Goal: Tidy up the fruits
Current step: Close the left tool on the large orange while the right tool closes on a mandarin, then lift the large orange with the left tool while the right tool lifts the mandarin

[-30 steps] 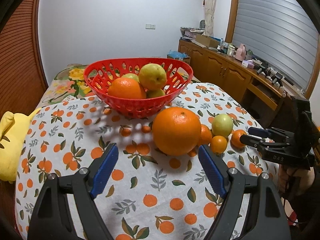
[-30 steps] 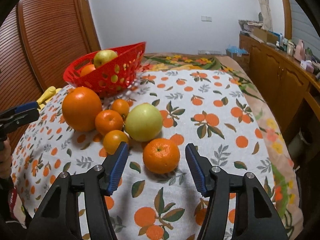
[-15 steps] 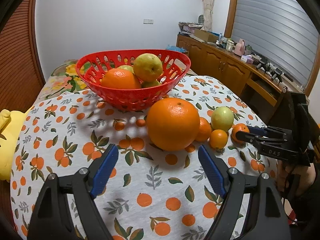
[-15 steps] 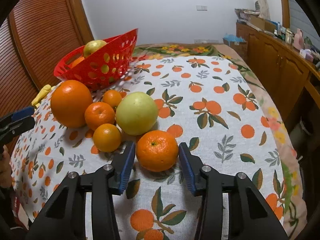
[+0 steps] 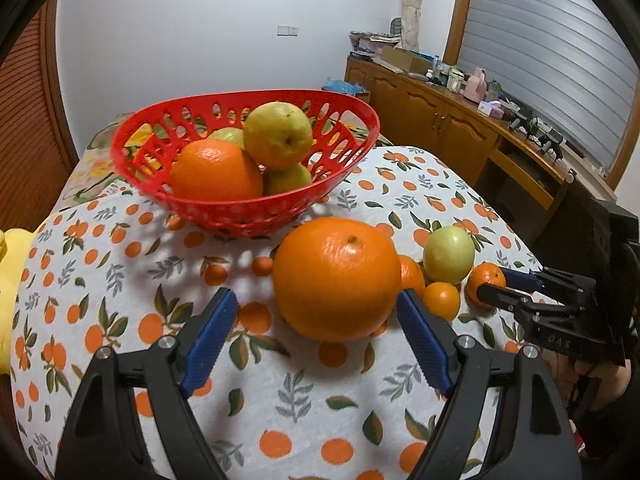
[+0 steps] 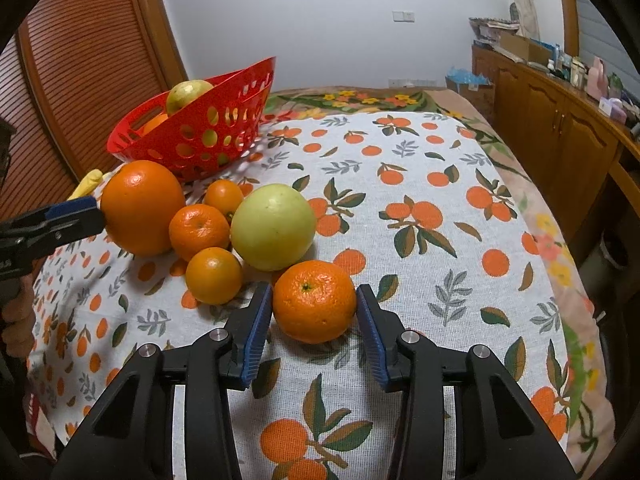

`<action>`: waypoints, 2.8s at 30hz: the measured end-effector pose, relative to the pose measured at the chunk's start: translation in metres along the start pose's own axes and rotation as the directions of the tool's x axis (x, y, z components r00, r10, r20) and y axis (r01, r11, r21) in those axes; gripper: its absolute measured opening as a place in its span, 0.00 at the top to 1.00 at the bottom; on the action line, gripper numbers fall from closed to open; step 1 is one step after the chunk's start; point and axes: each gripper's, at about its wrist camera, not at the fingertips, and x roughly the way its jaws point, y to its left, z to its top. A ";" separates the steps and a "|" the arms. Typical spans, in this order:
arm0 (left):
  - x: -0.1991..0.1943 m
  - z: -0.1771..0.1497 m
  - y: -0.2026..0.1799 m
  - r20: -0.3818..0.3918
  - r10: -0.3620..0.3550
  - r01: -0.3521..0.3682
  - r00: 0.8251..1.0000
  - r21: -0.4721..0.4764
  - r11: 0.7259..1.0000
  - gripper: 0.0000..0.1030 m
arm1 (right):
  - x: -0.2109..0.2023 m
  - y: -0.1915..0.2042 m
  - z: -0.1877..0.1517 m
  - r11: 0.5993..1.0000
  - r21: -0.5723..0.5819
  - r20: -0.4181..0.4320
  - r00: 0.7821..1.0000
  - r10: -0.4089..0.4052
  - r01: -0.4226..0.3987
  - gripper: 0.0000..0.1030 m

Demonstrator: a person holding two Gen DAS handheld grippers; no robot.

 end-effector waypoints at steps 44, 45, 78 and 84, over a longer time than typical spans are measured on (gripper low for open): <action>0.011 0.000 -0.001 -0.007 -0.029 0.029 1.000 -0.011 1.000 0.23 | -0.008 0.013 0.002 0.999 -0.051 0.028 0.999 0.017 -0.015 0.59; 0.007 0.000 -0.001 0.001 -0.030 0.030 1.000 -0.011 0.999 0.23 | -0.009 0.014 0.003 0.998 -0.053 0.031 0.999 0.017 -0.015 0.59; -0.061 0.025 0.023 0.182 0.003 0.004 0.983 -0.035 0.999 0.23 | -0.058 0.071 0.065 0.975 -0.202 0.205 0.969 0.139 -0.098 0.60; -0.061 0.032 0.030 0.187 0.010 -0.003 0.982 -0.040 0.999 0.23 | -0.051 0.084 0.084 0.967 -0.232 0.214 0.964 0.156 -0.105 0.60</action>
